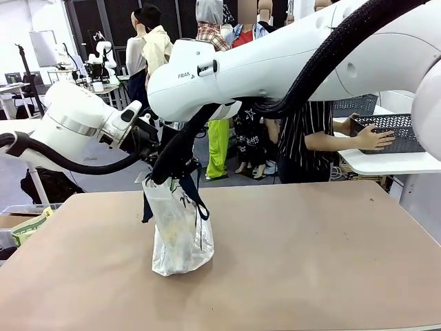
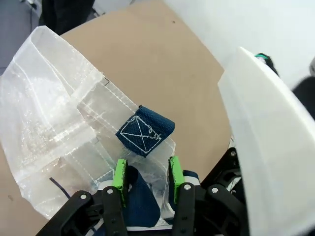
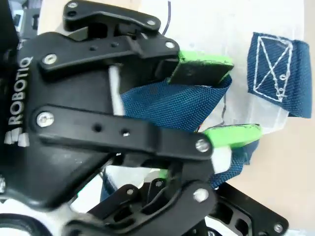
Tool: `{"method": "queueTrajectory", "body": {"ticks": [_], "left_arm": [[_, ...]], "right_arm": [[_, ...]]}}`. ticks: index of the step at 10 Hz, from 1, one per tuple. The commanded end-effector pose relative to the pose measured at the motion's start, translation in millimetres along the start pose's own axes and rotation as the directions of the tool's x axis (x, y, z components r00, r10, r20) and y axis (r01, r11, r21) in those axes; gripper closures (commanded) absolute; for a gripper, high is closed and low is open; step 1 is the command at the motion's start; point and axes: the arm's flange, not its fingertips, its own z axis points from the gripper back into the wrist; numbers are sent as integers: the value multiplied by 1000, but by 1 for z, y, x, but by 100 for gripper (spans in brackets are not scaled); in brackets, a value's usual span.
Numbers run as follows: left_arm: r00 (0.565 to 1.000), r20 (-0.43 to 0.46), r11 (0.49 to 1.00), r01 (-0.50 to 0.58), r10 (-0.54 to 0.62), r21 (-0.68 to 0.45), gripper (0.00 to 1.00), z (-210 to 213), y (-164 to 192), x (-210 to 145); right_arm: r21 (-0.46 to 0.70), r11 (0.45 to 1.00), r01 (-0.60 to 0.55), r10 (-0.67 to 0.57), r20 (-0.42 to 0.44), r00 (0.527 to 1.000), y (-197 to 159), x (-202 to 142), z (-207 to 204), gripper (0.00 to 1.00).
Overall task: Transfer purchased items from the store into the shopping bag.
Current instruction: Move the Reusable shopping bag to the right side of the table.
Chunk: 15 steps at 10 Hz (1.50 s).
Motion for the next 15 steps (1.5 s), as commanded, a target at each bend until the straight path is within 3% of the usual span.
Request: {"method": "queueTrajectory", "body": {"ticks": [1, 6, 12, 13, 15], "left_arm": [[999, -30, 999, -30, 29, -17, 56, -17, -15, 28], [995, -81, 998, -64, 64, 5, 56, -29, -12, 35], [987, -117, 977, -83, 107, 196, 56, -32, -14, 31], [987, -114, 973, -87, 114, 213, 62, -30, -14, 30], [983, -114, 966, -111, 141, 232, 96, -28, -12, 29]], "right_arm": [[-1, 999, -52, 52, -11, 999, 23, -2, -17, 100], [2, 998, -64, 64, -16, 998, 24, -3, -19, 100], [-21, 999, -46, 46, 26, 999, 26, -8, -17, 100], [-19, 999, -41, 42, 29, 999, 25, -7, -16, 100], [-16, 999, -34, 35, 35, 999, 23, -7, -15, 100]]}}
